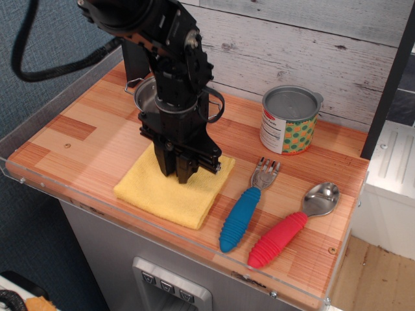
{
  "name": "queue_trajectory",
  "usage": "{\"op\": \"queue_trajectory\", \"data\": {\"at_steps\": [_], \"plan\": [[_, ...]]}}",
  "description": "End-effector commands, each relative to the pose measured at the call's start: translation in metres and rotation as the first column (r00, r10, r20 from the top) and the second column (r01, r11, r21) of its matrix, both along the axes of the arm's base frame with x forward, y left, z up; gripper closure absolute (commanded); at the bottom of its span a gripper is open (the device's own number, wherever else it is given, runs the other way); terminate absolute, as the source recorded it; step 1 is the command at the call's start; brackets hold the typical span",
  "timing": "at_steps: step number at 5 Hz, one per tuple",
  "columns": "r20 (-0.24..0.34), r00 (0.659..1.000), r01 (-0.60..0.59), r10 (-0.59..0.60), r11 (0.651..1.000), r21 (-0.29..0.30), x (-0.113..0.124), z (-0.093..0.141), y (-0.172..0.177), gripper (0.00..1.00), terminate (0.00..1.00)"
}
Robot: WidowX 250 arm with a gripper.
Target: Move the yellow cloth to the left of the blue fork.
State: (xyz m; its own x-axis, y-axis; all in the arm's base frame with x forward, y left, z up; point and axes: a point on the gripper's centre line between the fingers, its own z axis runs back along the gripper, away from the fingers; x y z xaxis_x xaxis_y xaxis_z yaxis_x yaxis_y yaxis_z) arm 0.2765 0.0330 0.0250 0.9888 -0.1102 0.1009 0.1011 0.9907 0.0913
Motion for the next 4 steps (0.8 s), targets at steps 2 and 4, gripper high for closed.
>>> {"op": "queue_trajectory", "data": {"at_steps": [2,4], "plan": [[0.134,0.991,-0.031,0.028,0.999,0.02,0.007,0.054,0.002,0.0,0.0],[0.111,0.993,-0.046,0.048,0.999,-0.022,0.019,0.078,-0.024,0.0,0.0]]}}
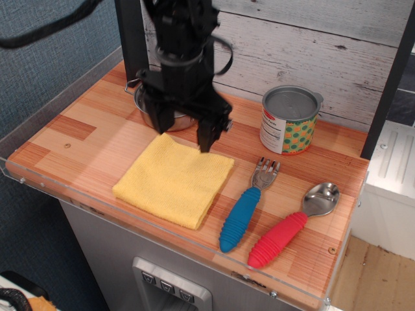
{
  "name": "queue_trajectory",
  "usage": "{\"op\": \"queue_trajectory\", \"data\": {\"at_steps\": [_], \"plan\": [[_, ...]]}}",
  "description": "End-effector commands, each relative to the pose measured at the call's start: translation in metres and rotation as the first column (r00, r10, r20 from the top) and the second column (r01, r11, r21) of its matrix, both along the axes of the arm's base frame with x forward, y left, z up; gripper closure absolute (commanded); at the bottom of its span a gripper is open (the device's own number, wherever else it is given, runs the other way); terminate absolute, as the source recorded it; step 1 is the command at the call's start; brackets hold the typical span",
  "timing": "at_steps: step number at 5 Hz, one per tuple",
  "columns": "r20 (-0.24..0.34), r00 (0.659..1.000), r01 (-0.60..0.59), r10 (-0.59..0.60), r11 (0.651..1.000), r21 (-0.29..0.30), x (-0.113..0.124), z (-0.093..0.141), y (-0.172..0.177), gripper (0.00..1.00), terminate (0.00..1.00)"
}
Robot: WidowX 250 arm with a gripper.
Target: Move the yellow cloth to the left of the blue fork.
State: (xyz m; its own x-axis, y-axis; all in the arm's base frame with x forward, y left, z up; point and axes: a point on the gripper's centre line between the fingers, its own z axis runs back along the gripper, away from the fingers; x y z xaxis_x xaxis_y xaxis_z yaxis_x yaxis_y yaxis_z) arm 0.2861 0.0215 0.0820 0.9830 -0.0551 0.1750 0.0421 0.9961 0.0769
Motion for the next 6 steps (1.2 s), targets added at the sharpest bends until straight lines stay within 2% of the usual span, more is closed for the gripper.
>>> {"op": "queue_trajectory", "data": {"at_steps": [1,2,4,5,6], "plan": [[0.038,0.999,0.028,-0.027,0.999,-0.023,0.005,0.025,-0.031,0.0,0.0],[0.017,0.999,0.039,-0.039,0.998,-0.05,-0.003,0.025,-0.052,0.0,0.0],[0.007,0.993,0.121,-0.121,0.991,-0.061,-0.017,0.025,-0.099,0.0,0.0],[-0.009,0.983,0.183,-0.184,0.978,-0.101,-0.022,0.028,-0.119,0.0,0.0],[-0.009,0.983,0.183,-0.184,0.978,-0.101,-0.022,0.028,-0.119,0.0,1.0]]}}
